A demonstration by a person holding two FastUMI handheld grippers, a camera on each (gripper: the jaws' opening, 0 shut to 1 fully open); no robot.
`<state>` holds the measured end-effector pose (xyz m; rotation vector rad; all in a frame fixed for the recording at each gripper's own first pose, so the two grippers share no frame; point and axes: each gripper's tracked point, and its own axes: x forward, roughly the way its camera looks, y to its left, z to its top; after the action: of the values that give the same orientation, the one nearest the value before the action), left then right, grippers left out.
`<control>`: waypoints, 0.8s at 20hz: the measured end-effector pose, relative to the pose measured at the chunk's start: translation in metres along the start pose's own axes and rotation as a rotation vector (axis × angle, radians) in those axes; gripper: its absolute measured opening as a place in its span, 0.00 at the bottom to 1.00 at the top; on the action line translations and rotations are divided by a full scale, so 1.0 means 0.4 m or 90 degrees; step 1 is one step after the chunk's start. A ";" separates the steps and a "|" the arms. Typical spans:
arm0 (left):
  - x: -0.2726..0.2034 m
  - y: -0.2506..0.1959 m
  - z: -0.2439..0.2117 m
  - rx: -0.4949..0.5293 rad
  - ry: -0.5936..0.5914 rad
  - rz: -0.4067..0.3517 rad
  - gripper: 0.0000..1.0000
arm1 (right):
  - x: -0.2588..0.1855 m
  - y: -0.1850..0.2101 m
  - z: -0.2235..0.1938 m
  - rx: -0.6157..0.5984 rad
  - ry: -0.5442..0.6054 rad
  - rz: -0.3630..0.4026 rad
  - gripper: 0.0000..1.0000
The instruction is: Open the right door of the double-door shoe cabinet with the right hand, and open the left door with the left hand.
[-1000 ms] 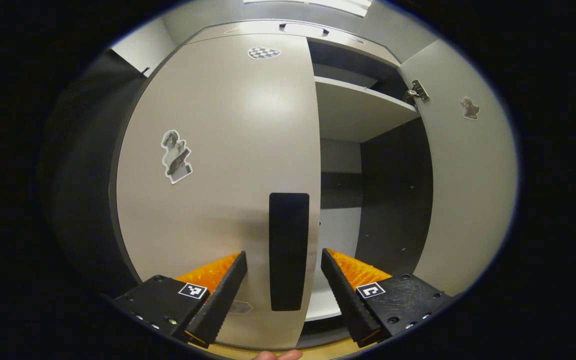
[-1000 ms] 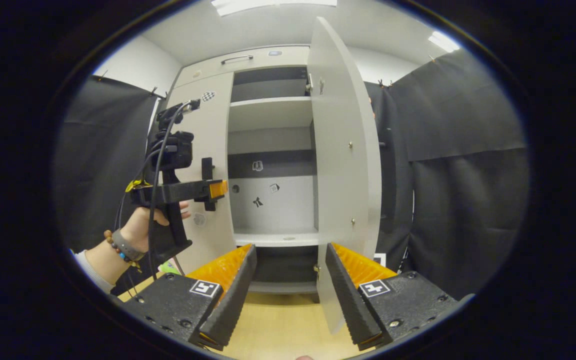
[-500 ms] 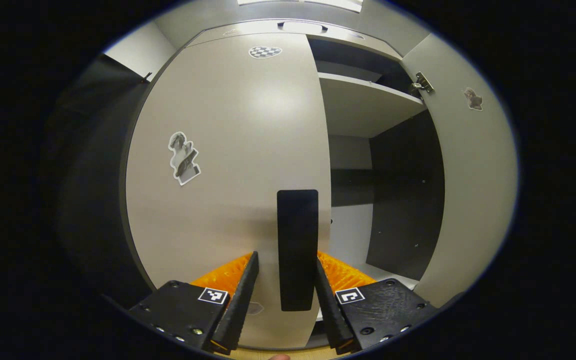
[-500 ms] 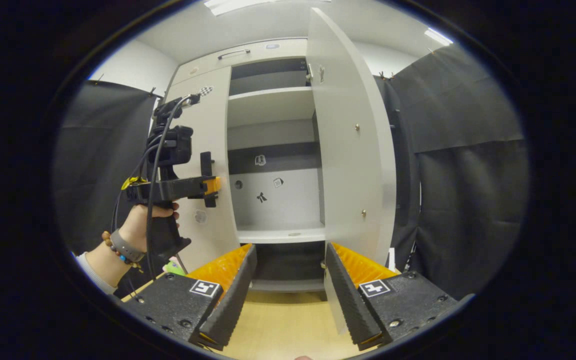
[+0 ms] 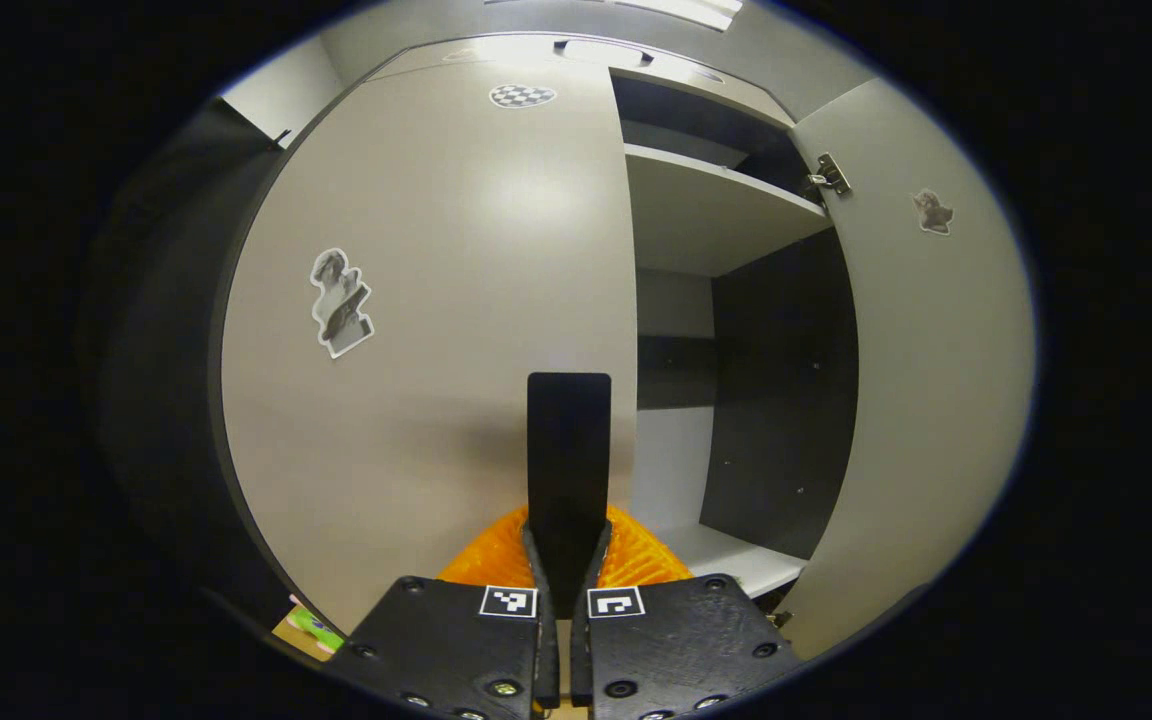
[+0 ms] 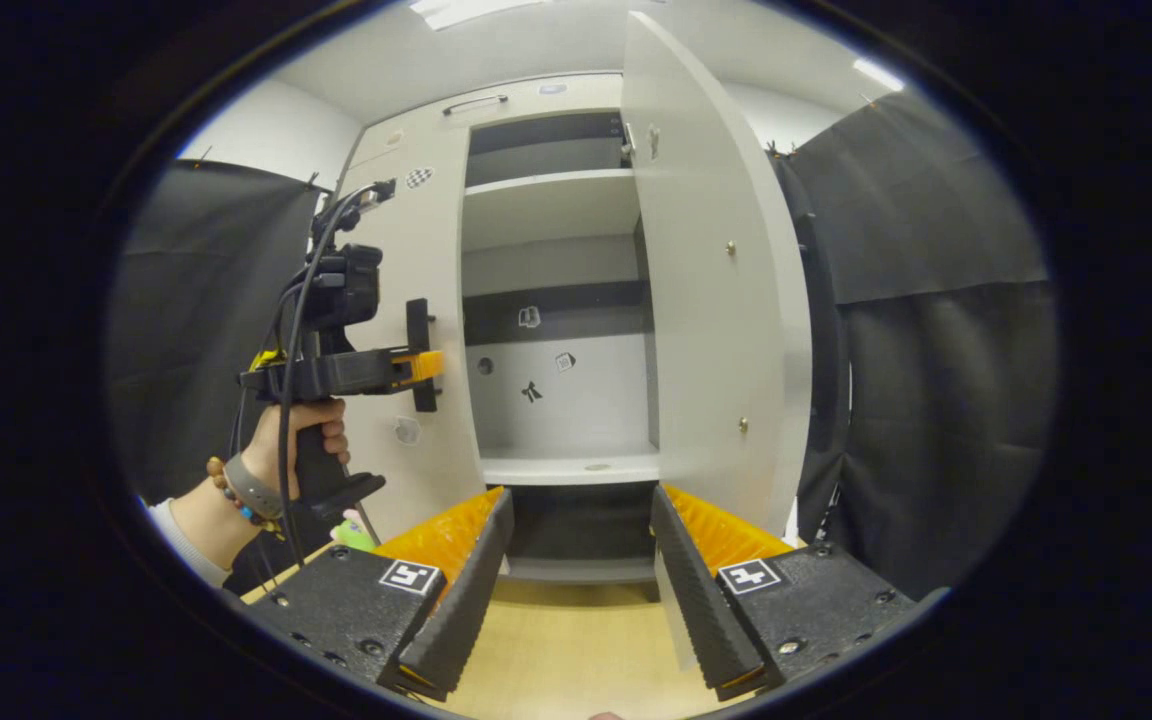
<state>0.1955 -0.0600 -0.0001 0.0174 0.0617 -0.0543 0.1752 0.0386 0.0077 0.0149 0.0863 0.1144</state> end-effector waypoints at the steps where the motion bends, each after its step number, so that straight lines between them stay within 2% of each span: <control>1: -0.009 -0.002 0.004 0.004 -0.006 0.003 0.04 | -0.003 -0.002 -0.002 -0.003 0.001 -0.001 0.87; 7: -0.106 -0.004 0.015 -0.007 0.013 -0.029 0.05 | -0.021 -0.011 -0.007 -0.001 0.001 -0.016 0.87; 11: -0.232 0.047 0.022 -0.010 -0.002 -0.057 0.04 | -0.025 -0.015 -0.002 0.000 -0.003 -0.022 0.87; 16: -0.357 0.121 0.025 -0.002 0.000 -0.045 0.04 | -0.018 -0.012 0.001 0.001 -0.003 -0.025 0.87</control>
<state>0.0565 -0.0041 0.0196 0.0124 0.0625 -0.1251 0.1688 0.0332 0.0086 0.0148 0.0812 0.0757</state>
